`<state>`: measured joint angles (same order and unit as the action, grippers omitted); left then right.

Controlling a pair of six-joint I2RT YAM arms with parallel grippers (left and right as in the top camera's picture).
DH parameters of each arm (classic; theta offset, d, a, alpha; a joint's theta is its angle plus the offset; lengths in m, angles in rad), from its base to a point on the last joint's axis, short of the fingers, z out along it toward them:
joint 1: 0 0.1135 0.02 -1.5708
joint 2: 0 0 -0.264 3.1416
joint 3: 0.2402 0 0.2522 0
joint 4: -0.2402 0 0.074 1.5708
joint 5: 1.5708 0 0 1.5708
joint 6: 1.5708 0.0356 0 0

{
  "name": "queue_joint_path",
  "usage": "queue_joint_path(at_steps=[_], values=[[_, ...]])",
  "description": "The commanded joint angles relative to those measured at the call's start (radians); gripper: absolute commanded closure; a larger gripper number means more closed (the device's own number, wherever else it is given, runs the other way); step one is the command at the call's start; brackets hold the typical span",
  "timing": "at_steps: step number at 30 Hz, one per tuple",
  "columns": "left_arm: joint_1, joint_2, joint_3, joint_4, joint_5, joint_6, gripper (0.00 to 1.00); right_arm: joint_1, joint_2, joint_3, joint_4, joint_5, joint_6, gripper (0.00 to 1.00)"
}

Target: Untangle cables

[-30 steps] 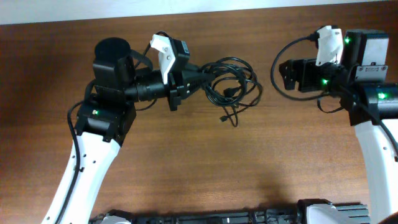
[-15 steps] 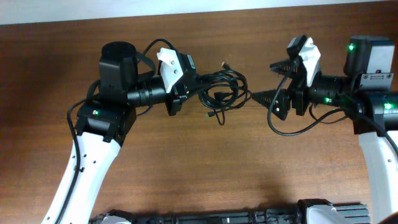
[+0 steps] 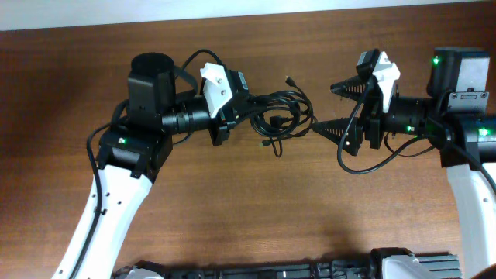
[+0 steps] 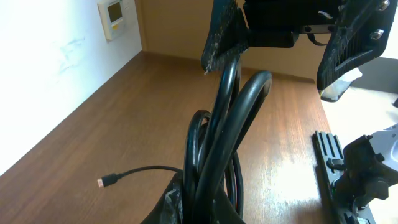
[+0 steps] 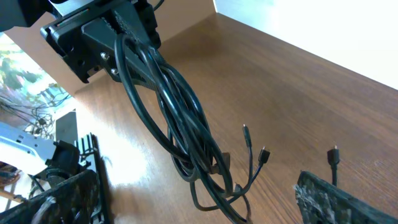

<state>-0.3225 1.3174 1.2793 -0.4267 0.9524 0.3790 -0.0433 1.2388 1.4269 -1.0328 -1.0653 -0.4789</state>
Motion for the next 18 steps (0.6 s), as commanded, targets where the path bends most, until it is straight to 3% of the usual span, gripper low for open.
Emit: queue_joint_path(at_steps=[1, 18], values=[[-0.003, -0.017, 0.007, 0.014, 0.008, 0.020, 1.00, -0.003, -0.002, 0.010, 0.000, -0.023, -0.014, 0.01], [-0.003, -0.016, 0.006, 0.010, 0.008, 0.020, 1.00, -0.003, -0.002, 0.010, 0.000, -0.023, -0.014, 0.01]])
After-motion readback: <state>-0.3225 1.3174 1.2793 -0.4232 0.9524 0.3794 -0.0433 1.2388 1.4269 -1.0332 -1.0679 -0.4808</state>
